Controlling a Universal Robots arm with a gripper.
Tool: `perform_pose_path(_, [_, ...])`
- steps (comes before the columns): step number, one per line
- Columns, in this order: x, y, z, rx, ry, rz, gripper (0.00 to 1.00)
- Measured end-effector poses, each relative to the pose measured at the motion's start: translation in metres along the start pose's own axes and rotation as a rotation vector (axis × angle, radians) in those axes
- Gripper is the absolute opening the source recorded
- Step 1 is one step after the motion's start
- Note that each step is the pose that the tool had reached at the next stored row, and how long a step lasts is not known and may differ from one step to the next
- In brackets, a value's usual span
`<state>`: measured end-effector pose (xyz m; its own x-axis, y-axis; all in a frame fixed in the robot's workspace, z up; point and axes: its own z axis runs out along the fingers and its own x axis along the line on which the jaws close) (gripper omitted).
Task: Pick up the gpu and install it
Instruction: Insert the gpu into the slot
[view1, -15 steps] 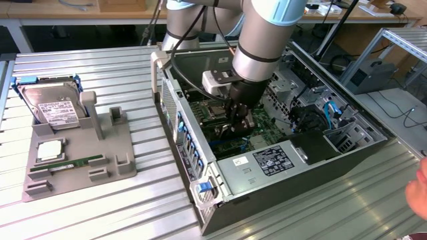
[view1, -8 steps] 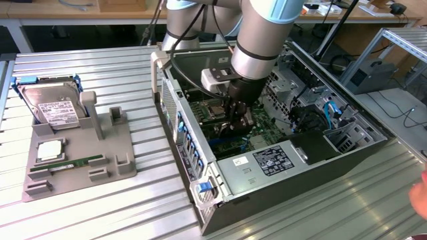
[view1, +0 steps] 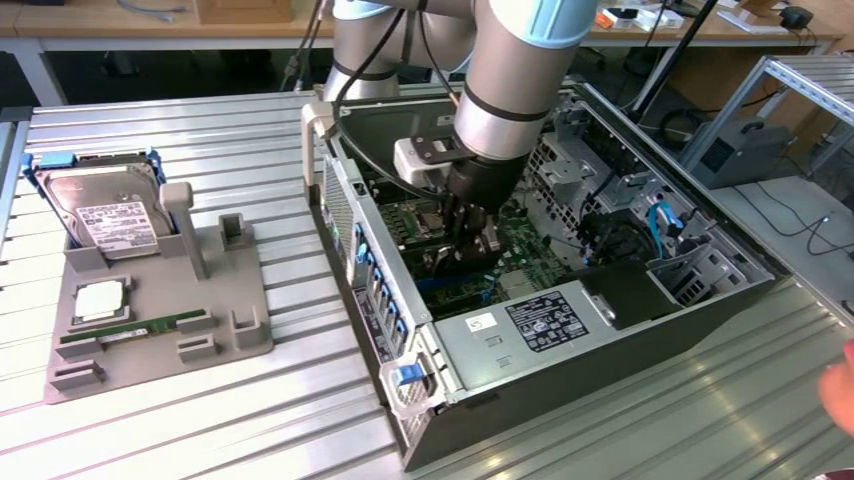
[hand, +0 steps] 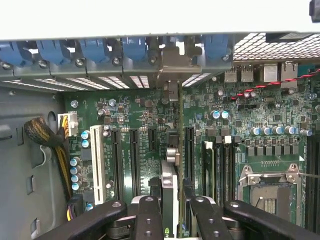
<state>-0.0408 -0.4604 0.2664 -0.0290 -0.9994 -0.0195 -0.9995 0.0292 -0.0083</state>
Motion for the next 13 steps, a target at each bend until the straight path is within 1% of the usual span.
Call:
perform_pose_path(6, [0.0016,-0.0021,0.0023,-0.0009,0.0008,0.0,0.27])
perform_pose_path(8, [0.0015,-0.0024,0.0026,-0.0006,0.0,0.0,0.27])
perform_pose_path(10, [0.0014,-0.0025,0.0008,-0.0003,-0.0009,0.0,0.27])
perform_pose_path(13, [0.0014,-0.0025,-0.0017,-0.0005,-0.0005,0.0,0.27])
